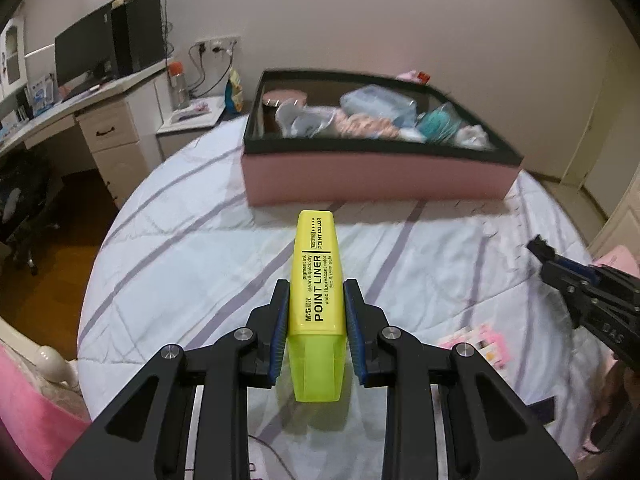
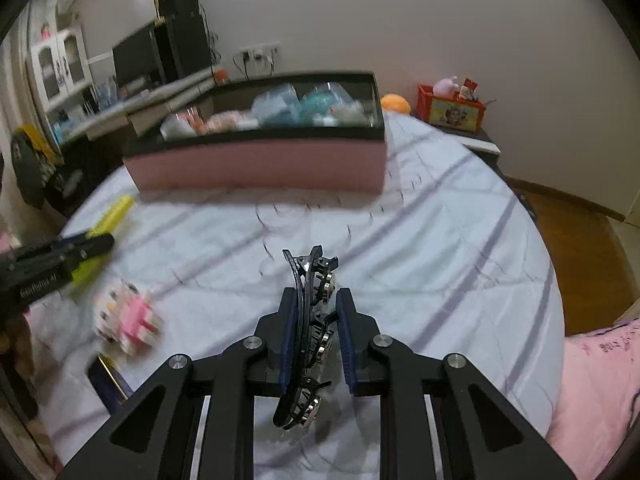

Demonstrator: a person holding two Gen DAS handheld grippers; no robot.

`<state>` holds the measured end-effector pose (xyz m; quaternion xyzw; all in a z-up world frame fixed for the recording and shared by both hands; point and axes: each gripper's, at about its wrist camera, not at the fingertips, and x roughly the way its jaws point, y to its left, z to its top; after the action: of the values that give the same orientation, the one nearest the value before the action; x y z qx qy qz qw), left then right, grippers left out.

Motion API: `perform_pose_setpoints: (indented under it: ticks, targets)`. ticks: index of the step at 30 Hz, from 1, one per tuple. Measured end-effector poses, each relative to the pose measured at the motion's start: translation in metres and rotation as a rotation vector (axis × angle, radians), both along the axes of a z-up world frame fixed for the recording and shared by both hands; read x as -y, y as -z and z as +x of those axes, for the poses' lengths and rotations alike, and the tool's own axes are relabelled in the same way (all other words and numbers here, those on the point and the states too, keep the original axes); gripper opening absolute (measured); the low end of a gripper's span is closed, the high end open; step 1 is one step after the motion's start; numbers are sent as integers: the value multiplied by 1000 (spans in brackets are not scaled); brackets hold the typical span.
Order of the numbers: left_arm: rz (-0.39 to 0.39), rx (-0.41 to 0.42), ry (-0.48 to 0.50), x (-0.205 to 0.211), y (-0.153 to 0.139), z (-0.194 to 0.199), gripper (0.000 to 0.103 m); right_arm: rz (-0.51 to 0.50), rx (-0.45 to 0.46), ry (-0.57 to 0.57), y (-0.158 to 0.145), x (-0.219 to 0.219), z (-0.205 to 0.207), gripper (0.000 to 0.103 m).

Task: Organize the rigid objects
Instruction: 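Carry the highlighter and hair clip into the pink box and release both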

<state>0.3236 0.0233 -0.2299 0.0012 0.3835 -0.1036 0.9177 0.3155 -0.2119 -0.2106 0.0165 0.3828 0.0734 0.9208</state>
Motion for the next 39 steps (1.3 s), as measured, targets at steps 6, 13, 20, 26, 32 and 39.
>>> perform_pose_setpoints:
  ticks: [6, 13, 20, 26, 32, 39]
  targets:
    - [-36, 114, 14, 14, -35, -11, 27, 19, 121, 1, -35, -14, 4, 20]
    - [-57, 263, -9, 30, -75, -29, 27, 10, 303, -7, -79, -45, -7, 20]
    - [-28, 344, -23, 41, -95, -43, 27, -25, 388, -6, -103, -63, -16, 20]
    - [8, 408, -43, 46, -109, -54, 27, -25, 440, -1, -113, -66, -26, 20]
    - [38, 473, -63, 49, -120, -59, 27, -33, 469, -9, -122, -70, -29, 20]
    - [55, 512, -71, 50, -133, -54, 27, -29, 501, -12, -131, -72, -28, 20]
